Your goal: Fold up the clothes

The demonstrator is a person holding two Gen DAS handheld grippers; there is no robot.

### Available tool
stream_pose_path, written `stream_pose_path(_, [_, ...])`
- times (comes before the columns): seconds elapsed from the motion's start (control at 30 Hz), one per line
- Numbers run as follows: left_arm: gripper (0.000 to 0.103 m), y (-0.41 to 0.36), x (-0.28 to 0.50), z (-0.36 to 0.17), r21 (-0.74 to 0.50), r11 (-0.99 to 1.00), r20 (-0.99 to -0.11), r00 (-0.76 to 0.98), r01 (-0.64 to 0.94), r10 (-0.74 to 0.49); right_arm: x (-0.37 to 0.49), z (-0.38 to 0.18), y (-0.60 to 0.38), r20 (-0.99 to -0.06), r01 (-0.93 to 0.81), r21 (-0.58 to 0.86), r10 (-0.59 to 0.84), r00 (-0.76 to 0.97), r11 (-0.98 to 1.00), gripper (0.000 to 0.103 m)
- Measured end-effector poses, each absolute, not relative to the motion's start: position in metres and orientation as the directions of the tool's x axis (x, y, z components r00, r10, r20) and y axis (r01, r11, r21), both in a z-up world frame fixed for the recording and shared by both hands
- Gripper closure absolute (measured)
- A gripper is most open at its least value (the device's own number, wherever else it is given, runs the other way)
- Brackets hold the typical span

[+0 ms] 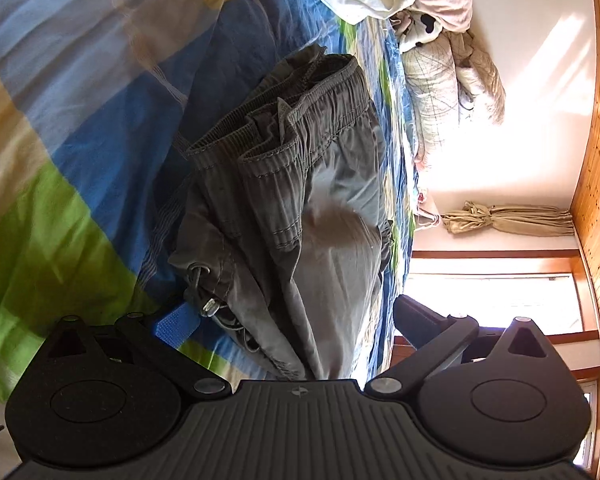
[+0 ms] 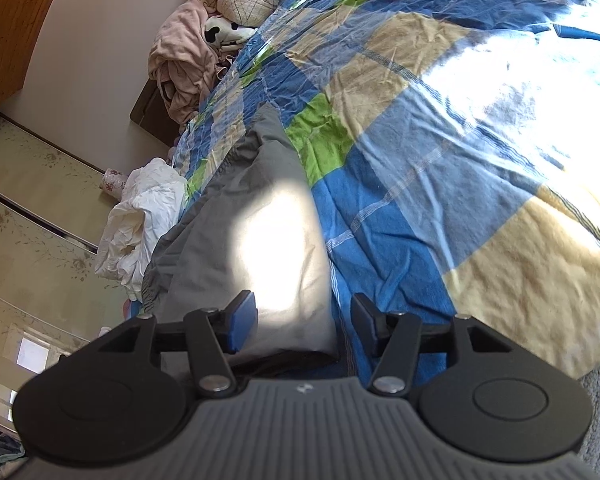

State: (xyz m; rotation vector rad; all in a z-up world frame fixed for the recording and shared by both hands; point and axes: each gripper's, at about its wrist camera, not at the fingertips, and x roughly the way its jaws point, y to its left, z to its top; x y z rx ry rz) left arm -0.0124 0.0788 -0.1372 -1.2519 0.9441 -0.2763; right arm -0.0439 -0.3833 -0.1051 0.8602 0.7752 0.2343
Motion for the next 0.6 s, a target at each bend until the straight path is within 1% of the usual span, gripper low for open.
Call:
stream_pose_path(0.2, [0.0, 0.072, -0.002, -0.137, -0.88, 0.37, -0.473, 0.613, -0.296, -0.633, -0.039, -0.119, -0.389, -0.499, 0.147, 0.796, 0.5, 0.708, 0.587, 0.04])
stream_pose_path(0.37, [0.001, 0.057, 0.008, -0.122, -0.86, 0.434, -0.5, 0.613, -0.269, -0.611, -0.035, -0.125, -0.389, -0.475, 0.143, 0.82, 0.518, 0.712, 0.555, 0.036])
stream_pose_path(0.6, [0.001, 0.059, 0.031, -0.114, -0.882, 0.414, -0.453, 0.648, -0.226, -0.612, -0.022, -0.128, -0.382, -0.456, 0.107, 0.831, 0.558, 0.693, 0.546, 0.033])
